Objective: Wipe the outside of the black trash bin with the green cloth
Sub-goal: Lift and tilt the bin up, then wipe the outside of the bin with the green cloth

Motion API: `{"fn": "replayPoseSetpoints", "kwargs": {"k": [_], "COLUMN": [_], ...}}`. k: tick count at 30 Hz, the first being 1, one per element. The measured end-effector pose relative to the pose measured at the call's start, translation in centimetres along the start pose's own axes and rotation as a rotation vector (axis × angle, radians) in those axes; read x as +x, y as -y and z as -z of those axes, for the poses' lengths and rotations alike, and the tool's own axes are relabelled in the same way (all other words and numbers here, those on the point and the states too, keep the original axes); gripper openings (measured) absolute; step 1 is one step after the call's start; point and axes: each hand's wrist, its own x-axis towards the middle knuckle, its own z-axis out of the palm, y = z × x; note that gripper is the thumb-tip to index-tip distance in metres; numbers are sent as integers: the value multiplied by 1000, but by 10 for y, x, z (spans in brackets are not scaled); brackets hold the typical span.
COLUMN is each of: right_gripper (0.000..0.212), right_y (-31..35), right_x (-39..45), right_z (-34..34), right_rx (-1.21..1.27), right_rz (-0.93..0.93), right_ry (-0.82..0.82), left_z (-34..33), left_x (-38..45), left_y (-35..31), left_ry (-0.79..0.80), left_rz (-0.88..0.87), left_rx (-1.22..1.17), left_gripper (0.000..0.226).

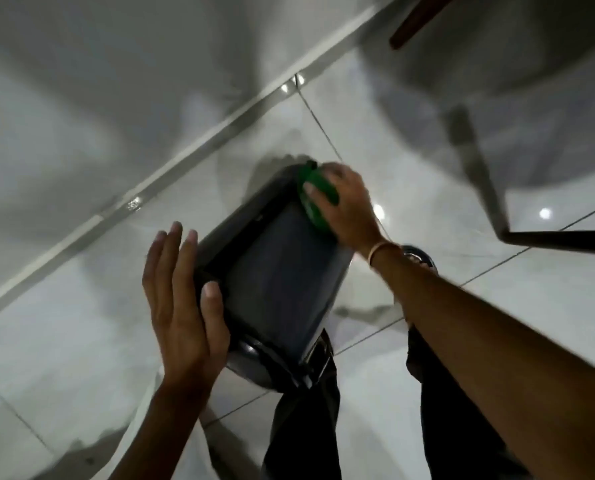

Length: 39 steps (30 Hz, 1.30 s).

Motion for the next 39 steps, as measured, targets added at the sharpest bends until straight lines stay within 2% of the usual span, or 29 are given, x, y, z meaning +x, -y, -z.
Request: {"fn": "replayPoseSetpoints", "kwargs": {"k": [2, 4, 6, 8, 10, 11, 12, 15, 16, 17, 18, 21, 23, 24, 25, 27, 28, 29, 34, 39], "right_gripper": [39, 34, 33, 34, 36, 37, 38, 38, 39, 40, 43, 44, 39, 38, 35, 34, 35, 35, 40, 44], "right_y": [-6, 13, 44, 68, 65, 53, 38, 7, 5, 9, 21, 60, 56, 44, 31, 16, 13, 14, 61, 57], "right_x": [30, 25, -9, -52, -71, -63, -49, 11, 23, 26, 18, -54, -81, -74, -59, -23, -10, -5, -70, -97], "right_z": [4, 6, 4, 3, 2, 4, 6, 15, 18, 17, 13, -2, -3, -2, -1, 11, 18, 21, 13, 20], "right_rx": [80, 97, 119, 203, 176, 152, 139, 131, 135, 149, 158, 171, 118, 110, 107, 73, 48, 33, 219, 335], "right_rz": [-199, -208, -20, 239, 380, 362, 263, -208, -278, -267, -198, 299, 445, 402, 269, -90, -201, -225, 170, 157], "right_ry": [-31, -30, 7, 138, 230, 234, 203, 67, 54, 62, 84, 240, 288, 250, 181, 70, 64, 85, 270, 251], "left_z": [-3, -9, -13, -16, -18, -18, -19, -20, -22, -22, -23, -21, -17, -16, -15, -14, -16, -17, -22, -27], "left_x": [11, 23, 28, 30, 26, 24, 20, 17, 19, 22, 24, 21, 10, 7, 6, 11, 15, 19, 32, 33], "left_y": [-2, -13, -25, -30, -30, -29, -28, -24, -24, -23, -21, -14, -9, -5, -1, 2, 0, -1, -13, -25], "left_ry": [2, -15, -21, -16, -1, 14, 27, 35, 22, 14, 0, -28, -14, -9, -3, 9, 5, -1, -23, -17], "left_rz": [-58, -68, -92, -120, -155, -174, -190, -219, -225, -215, -201, -179, -217, -238, -250, -243, -233, -213, -134, -148], "left_rx": [18, 34, 47, 52, 49, 44, 38, 39, 33, 24, 15, -13, -35, -40, -42, -46, -58, -70, -78, -71], "left_gripper": [52, 52, 54, 58, 61, 62, 62, 61, 61, 61, 61, 64, 64, 64, 64, 65, 65, 66, 62, 63]}}
